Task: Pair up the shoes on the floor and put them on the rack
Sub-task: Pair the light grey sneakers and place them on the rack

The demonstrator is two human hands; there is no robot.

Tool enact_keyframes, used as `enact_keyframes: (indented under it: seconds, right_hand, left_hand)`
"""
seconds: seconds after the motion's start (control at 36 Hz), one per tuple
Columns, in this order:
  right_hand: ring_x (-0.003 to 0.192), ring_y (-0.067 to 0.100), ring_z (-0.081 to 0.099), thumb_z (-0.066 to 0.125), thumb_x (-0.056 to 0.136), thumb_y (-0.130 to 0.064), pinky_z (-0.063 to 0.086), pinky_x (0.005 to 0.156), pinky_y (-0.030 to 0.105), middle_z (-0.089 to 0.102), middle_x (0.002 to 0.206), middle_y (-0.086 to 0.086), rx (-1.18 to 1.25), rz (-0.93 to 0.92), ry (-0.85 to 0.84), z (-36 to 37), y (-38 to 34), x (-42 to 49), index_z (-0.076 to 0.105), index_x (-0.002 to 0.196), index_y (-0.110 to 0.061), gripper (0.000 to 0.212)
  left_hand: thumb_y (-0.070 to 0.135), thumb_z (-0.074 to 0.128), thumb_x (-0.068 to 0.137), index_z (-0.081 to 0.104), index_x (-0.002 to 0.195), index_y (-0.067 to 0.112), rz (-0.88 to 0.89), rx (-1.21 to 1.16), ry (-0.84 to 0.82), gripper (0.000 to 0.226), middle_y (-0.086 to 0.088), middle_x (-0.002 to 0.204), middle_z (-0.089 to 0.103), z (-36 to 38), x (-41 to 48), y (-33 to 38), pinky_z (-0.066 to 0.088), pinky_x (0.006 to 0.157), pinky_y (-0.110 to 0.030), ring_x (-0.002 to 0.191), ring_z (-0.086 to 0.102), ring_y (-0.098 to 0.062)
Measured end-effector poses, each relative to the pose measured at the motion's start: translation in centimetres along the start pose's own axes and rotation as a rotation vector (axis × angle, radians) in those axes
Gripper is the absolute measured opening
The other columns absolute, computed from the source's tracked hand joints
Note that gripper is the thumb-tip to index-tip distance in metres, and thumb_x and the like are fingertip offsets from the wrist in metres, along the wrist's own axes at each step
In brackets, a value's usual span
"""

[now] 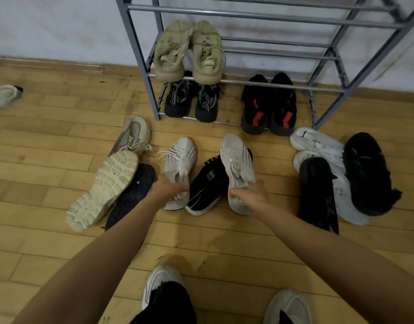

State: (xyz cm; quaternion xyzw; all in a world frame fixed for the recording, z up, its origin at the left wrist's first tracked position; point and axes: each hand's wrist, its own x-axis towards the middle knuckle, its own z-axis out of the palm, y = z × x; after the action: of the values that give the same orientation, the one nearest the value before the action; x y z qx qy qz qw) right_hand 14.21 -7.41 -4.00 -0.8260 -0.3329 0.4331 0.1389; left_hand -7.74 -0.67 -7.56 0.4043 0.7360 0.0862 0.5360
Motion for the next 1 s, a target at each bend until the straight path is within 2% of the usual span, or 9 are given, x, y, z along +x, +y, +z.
enact_keyframes:
  seconds: [0.11, 0.17, 0.31, 0.44, 0.56, 0.67, 0.75, 0.89, 1.0]
  right_hand:
    - [0.119, 0.034, 0.045, 0.073, 0.074, -0.024, 0.048, 0.088, 0.038, 0.042, 0.132, 0.015, 0.068, -0.068, 0.064, -0.9, 1.2, -0.3, 0.042, 0.126, 0.0, 0.065]
    - [0.12, 0.032, 0.045, 0.076, 0.071, -0.025, 0.045, 0.086, 0.035, 0.042, 0.132, 0.015, 0.123, -0.083, 0.108, -1.2, 1.9, -0.3, 0.037, 0.13, 0.0, 0.075]
    - [0.11, 0.028, 0.052, 0.078, 0.064, -0.028, 0.045, 0.082, 0.032, 0.048, 0.126, 0.011, 0.24, -0.133, 0.212, -2.5, 2.9, -0.5, 0.035, 0.131, -0.008, 0.082]
    - [0.112, 0.026, 0.052, 0.082, 0.063, -0.024, 0.04, 0.081, 0.027, 0.051, 0.123, 0.009, 0.312, -0.264, 0.363, -4.3, 2.9, -1.0, 0.037, 0.133, -0.007, 0.085]
    - [0.117, 0.03, 0.048, 0.082, 0.063, -0.028, 0.045, 0.091, 0.037, 0.047, 0.129, 0.01, 0.287, -0.32, 0.442, -6.6, 2.3, -0.5, 0.033, 0.136, -0.009, 0.09]
    - [0.127, 0.03, 0.043, 0.082, 0.065, -0.026, 0.041, 0.103, 0.039, 0.042, 0.139, 0.013, 0.359, -0.326, 0.464, -9.2, 0.9, 0.7, 0.028, 0.142, -0.009, 0.096]
    - [0.128, 0.031, 0.042, 0.08, 0.067, -0.021, 0.038, 0.101, 0.035, 0.041, 0.139, 0.014, 0.394, -0.343, 0.483, -11.2, -0.4, 2.1, 0.027, 0.143, -0.006, 0.093]
    - [0.126, 0.03, 0.045, 0.08, 0.068, -0.021, 0.042, 0.103, 0.045, 0.046, 0.137, 0.014, 0.406, -0.359, 0.539, -14.7, -3.2, 4.6, 0.032, 0.14, -0.005, 0.087]
    - [0.121, 0.03, 0.05, 0.079, 0.068, -0.023, 0.047, 0.098, 0.044, 0.052, 0.131, 0.014, 0.404, -0.363, 0.584, -17.2, -5.8, 6.8, 0.041, 0.133, -0.003, 0.078]
  left_hand:
    - [0.023, 0.079, 0.069, 0.026, 0.143, 0.005, 0.068, -0.077, 0.07, 0.093, -0.015, 0.136, 0.044, -0.3, -1.2, 0.6, 0.052, 0.09, -0.042, 0.119, 0.051, -0.031]
    - [0.025, 0.08, 0.065, 0.029, 0.141, 0.005, 0.146, -0.07, 0.086, 0.093, -0.015, 0.135, 0.044, -0.2, -2.3, 1.5, 0.051, 0.091, -0.043, 0.12, 0.05, -0.031]
    - [0.032, 0.079, 0.062, 0.03, 0.139, 0.012, 0.365, 0.015, 0.092, 0.093, -0.011, 0.133, 0.041, 2.2, -6.1, 3.9, 0.047, 0.095, -0.048, 0.121, 0.045, -0.031]
    - [0.029, 0.079, 0.064, 0.024, 0.143, 0.017, 0.497, 0.061, 0.148, 0.096, -0.01, 0.135, 0.036, 6.0, -8.9, 5.1, 0.041, 0.1, -0.041, 0.125, 0.038, -0.028]
    - [0.022, 0.079, 0.066, 0.023, 0.144, 0.014, 0.636, 0.052, 0.177, 0.097, -0.01, 0.134, 0.035, 7.4, -10.1, 6.8, 0.032, 0.098, -0.031, 0.127, 0.033, -0.026]
    - [0.022, 0.079, 0.067, 0.022, 0.145, 0.012, 0.663, 0.032, 0.175, 0.098, -0.012, 0.135, 0.038, 7.7, -10.3, 10.5, 0.036, 0.107, -0.041, 0.128, 0.036, -0.028]
    - [0.022, 0.077, 0.069, 0.023, 0.143, 0.009, 0.694, 0.044, 0.146, 0.093, -0.014, 0.135, 0.04, 7.9, -9.9, 13.8, 0.039, 0.104, -0.048, 0.126, 0.041, -0.031]
    - [0.028, 0.076, 0.07, 0.031, 0.14, 0.006, 0.702, 0.058, 0.186, 0.086, -0.015, 0.135, 0.037, 8.4, -8.9, 19.6, 0.04, 0.104, -0.046, 0.123, 0.042, -0.031]
    - [0.027, 0.077, 0.07, 0.028, 0.14, 0.005, 0.713, 0.038, 0.173, 0.088, -0.013, 0.137, 0.028, 9.0, -7.6, 23.2, 0.04, 0.103, -0.041, 0.123, 0.039, -0.03]
